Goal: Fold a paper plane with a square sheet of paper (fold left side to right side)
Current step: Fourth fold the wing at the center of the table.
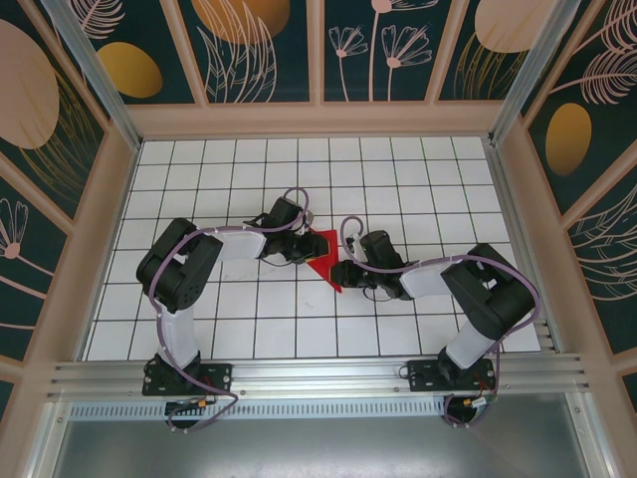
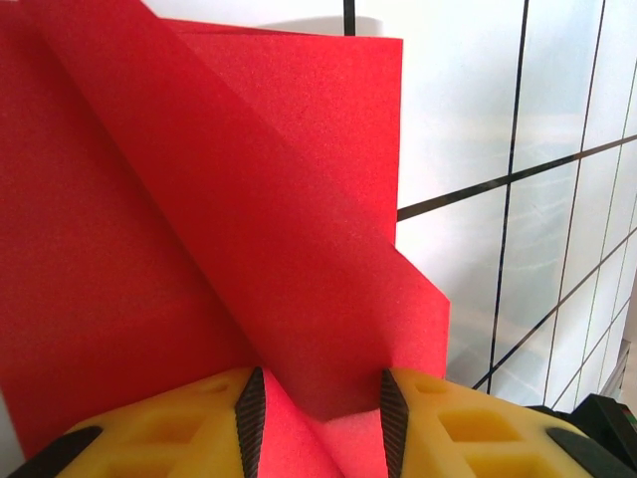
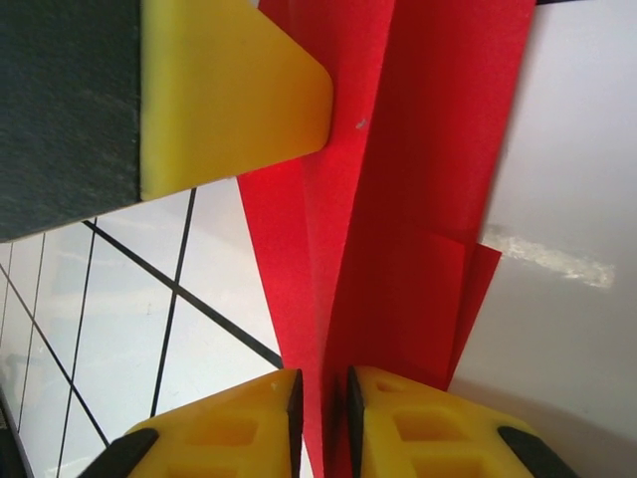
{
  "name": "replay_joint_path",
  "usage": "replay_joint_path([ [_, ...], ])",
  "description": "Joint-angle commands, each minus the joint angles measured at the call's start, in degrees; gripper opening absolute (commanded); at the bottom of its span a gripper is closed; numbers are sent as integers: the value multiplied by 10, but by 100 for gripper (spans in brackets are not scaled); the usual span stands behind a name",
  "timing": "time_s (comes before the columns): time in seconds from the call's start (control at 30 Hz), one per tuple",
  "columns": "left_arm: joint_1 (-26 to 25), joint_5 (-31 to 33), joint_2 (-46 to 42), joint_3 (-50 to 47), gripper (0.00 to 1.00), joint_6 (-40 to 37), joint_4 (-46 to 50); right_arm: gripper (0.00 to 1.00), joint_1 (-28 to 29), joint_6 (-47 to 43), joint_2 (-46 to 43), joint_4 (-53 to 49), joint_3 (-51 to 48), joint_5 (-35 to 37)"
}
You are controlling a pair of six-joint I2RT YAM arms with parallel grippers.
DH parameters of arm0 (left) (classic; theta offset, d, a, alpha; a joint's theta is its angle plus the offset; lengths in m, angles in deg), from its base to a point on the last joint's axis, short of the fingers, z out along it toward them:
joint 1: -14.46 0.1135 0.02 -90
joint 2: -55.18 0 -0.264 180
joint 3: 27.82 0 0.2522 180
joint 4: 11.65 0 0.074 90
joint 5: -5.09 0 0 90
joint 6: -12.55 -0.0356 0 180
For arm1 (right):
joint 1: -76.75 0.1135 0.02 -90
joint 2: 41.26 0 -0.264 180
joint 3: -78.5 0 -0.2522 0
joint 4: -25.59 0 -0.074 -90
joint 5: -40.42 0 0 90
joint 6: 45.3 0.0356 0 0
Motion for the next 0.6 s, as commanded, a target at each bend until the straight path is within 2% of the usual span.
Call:
replay_joint_path([
  [0.0, -3, 16, 18, 7, 39, -14, 25, 26, -9, 0, -11, -1, 0, 0],
  [0.3, -3, 17, 21, 9, 38, -15, 28, 44, -38, -4, -67, -45, 14, -22],
  [0.57, -3, 17, 19, 11, 38, -15, 29, 42, -61, -12, -30, -51, 46, -67],
])
